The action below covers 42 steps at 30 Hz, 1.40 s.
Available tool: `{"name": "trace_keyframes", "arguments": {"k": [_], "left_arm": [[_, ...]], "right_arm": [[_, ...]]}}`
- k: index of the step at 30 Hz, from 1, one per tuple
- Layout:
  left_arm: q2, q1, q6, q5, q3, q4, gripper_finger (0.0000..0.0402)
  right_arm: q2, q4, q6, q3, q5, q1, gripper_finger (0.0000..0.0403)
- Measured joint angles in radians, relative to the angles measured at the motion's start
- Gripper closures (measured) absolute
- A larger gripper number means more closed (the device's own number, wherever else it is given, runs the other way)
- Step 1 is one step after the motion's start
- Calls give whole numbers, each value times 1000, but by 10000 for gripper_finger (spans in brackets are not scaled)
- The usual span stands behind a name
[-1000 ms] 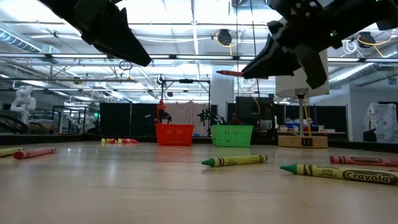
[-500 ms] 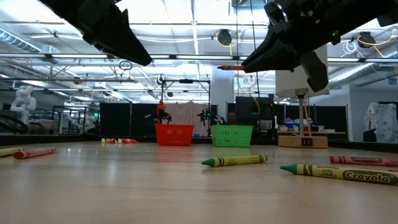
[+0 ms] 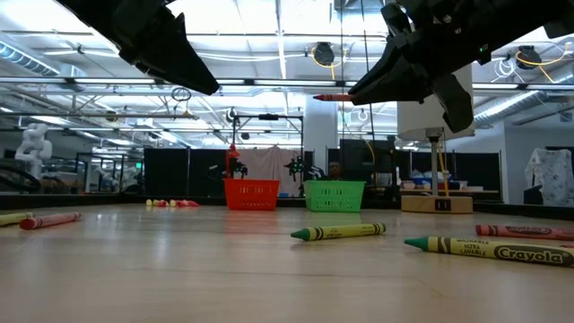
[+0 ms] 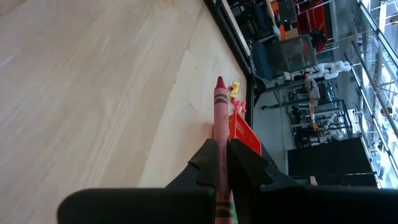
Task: Sort crayons
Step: Put the red crayon into the red bin
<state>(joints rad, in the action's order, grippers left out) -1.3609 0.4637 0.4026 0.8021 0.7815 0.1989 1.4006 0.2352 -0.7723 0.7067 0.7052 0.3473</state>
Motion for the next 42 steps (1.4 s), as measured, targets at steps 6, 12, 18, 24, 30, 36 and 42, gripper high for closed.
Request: {"name": "trace_keyframes", "arguments": {"k": [6,12,18,24,30,36,42], "left_arm": [[0,0,0,0,0,0,183],[0,0,0,0,0,-1,183],[0,0,0,0,0,-3,183],[0,0,0,0,0,-3,183],[0,0,0,0,0,-3,183],[0,0,0,0,0,-1,183],[0,0,-24,0,0,-3,183]], "right_arm": [[0,0,12,0,0,0,398],[0,0,114,0,-1,-1,398],[0,75,252,0,-3,-39,398],[0,218,363,0,-19,-133,399],[0,354,466,0,-181,-276,399],[0,450,647,0,-288,-430,399],[26,516,793,1,-291,-561,399]]}}
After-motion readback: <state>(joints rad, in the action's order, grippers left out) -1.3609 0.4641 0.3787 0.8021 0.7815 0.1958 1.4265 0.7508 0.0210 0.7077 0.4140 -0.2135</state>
